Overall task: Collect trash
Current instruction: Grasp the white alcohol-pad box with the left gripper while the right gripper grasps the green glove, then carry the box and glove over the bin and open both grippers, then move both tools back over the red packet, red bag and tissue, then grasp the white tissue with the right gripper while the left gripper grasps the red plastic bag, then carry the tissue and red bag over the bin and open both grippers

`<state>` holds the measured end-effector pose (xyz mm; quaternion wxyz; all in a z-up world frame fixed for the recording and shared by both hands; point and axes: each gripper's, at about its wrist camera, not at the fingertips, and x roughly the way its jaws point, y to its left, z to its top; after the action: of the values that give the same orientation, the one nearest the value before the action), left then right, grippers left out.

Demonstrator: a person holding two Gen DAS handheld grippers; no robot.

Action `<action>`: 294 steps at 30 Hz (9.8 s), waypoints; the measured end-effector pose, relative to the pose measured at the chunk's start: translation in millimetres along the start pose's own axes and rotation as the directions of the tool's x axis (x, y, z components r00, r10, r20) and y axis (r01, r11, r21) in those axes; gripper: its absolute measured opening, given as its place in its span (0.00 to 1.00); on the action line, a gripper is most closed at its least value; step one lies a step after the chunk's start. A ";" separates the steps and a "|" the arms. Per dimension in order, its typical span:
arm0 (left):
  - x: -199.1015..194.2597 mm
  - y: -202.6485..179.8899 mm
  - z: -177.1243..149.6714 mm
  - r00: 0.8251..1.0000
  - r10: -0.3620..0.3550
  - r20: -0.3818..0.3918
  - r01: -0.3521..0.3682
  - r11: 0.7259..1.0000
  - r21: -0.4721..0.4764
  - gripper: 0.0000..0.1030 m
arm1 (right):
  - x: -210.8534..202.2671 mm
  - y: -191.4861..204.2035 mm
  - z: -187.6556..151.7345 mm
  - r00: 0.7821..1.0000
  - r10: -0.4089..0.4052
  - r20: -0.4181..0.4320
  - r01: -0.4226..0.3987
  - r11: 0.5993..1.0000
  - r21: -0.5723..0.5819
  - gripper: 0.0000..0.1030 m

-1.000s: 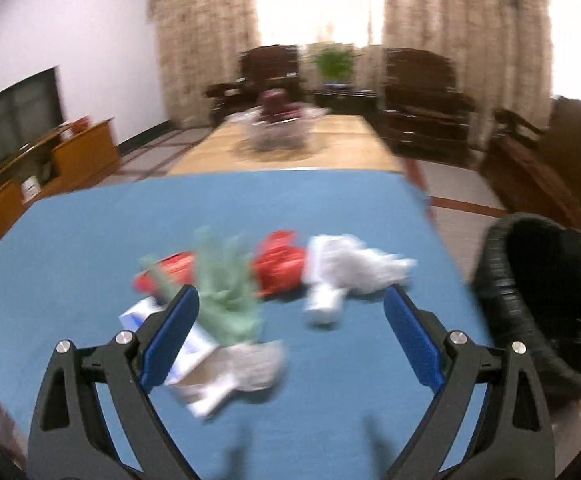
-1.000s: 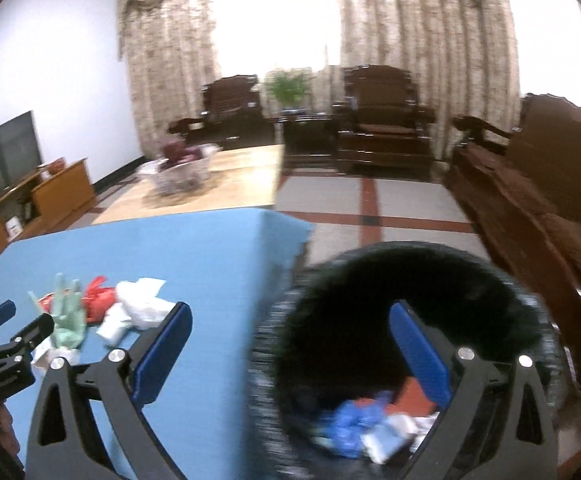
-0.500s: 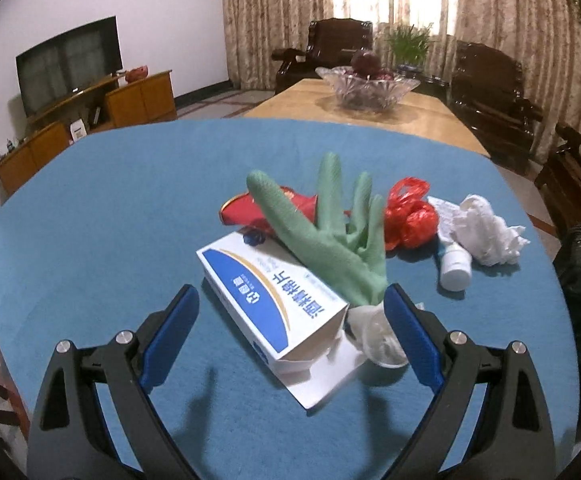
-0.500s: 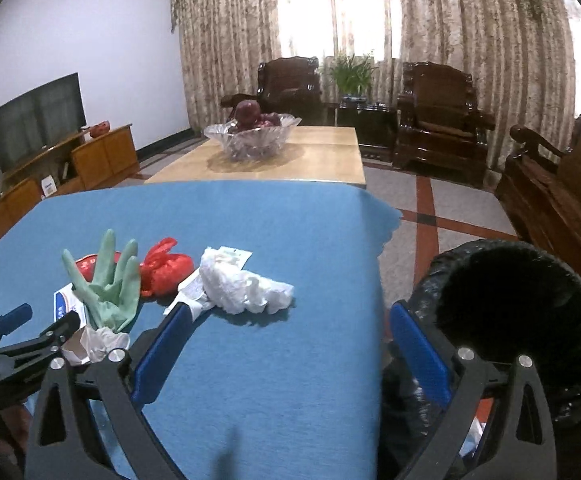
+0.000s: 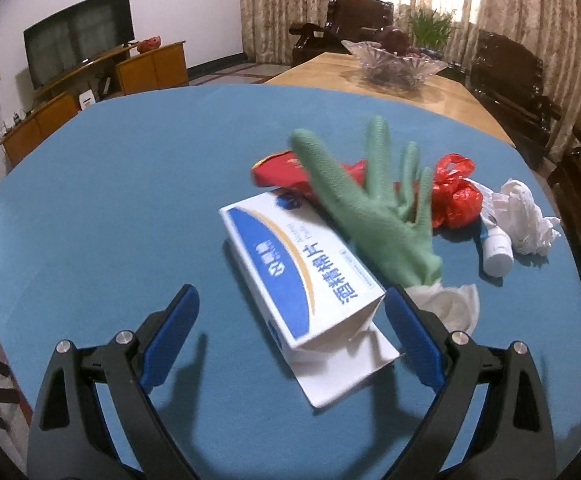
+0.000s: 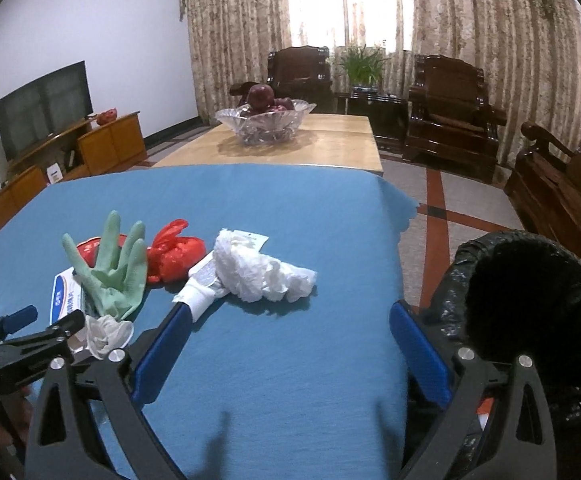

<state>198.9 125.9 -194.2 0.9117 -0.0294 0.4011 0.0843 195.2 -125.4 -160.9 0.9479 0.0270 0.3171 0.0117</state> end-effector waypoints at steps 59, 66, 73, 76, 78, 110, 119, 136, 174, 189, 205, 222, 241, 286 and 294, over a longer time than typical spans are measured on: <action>-15.8 76.6 -11.2 1.000 0.011 0.009 -0.010 0.996 -0.088 0.52 | 27.2 123.4 -36.5 0.951 0.264 -0.161 -0.288 0.946 -0.148 0.13; -16.8 77.9 -9.6 1.000 0.024 0.018 -0.022 0.996 -0.081 0.52 | 34.8 130.8 -25.2 0.960 0.247 -0.133 -0.268 0.946 -0.180 0.37; -13.4 86.7 -8.6 0.999 0.042 0.013 -0.041 0.994 -0.099 0.52 | 58.7 149.1 -20.4 0.961 0.218 -0.168 -0.250 0.947 -0.201 0.55; -12.8 87.6 -8.2 0.999 0.042 0.011 -0.041 0.994 -0.104 0.52 | 69.4 147.9 -22.3 0.951 0.222 -0.214 -0.261 0.949 -0.178 0.36; -13.4 85.5 -7.5 0.999 0.045 0.015 -0.043 0.994 -0.096 0.52 | 70.6 142.9 -21.5 0.947 0.237 -0.217 -0.274 0.948 -0.160 0.31; -81.8 -15.4 26.0 0.984 -0.108 0.143 0.103 0.994 0.042 0.52 | -63.4 36.2 28.5 0.972 0.231 0.035 -0.229 0.972 -0.061 0.23; -98.8 -82.0 29.9 0.964 -0.215 0.156 0.196 0.972 0.131 0.52 | -92.9 -22.8 30.8 0.988 0.127 0.087 -0.128 0.992 0.008 0.23; -125.2 -248.6 16.4 0.872 -0.469 0.140 0.408 0.854 0.322 0.52 | -143.2 -154.6 20.7 0.980 -0.138 0.142 0.115 0.981 0.156 0.23; -101.8 -314.1 -8.5 0.832 -0.550 0.072 0.483 0.782 0.394 0.83 | -132.2 -254.1 -27.4 0.917 -0.396 0.046 0.369 0.886 0.281 0.94; -79.8 -150.7 37.2 0.937 -0.278 0.210 0.236 0.950 0.203 0.83 | -63.9 -94.8 27.4 0.989 -0.107 0.102 0.095 0.989 0.113 0.94; -33.5 -34.4 52.0 0.977 -0.078 0.200 0.066 0.996 0.064 0.83 | 17.5 9.1 35.0 0.999 0.000 0.054 0.001 1.000 -0.031 0.94; 3.6 -29.3 47.3 0.982 -0.075 0.171 0.067 0.997 0.049 0.83 | 88.3 20.1 26.5 0.998 0.001 -0.062 -0.005 0.997 -0.073 0.81; 9.0 -76.0 49.4 0.976 -0.140 0.165 0.128 0.988 0.081 0.83 | 88.1 4.7 28.8 0.993 0.071 -0.090 -0.076 0.996 -0.046 0.25; 4.2 -87.3 71.5 0.954 -0.264 0.142 0.260 0.964 0.052 0.07 | 62.7 -11.3 53.6 0.996 0.091 -0.019 -0.092 0.996 -0.016 0.25; -20.2 -81.5 71.8 0.959 -0.240 0.153 0.233 0.971 0.061 0.07 | 36.9 -12.1 55.9 0.995 0.101 0.008 -0.100 0.995 -0.011 0.25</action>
<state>252.1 51.7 -132.0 0.9447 -0.0508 0.3224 -0.0317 258.4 -138.4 -139.2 0.9477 0.0379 0.3110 0.0610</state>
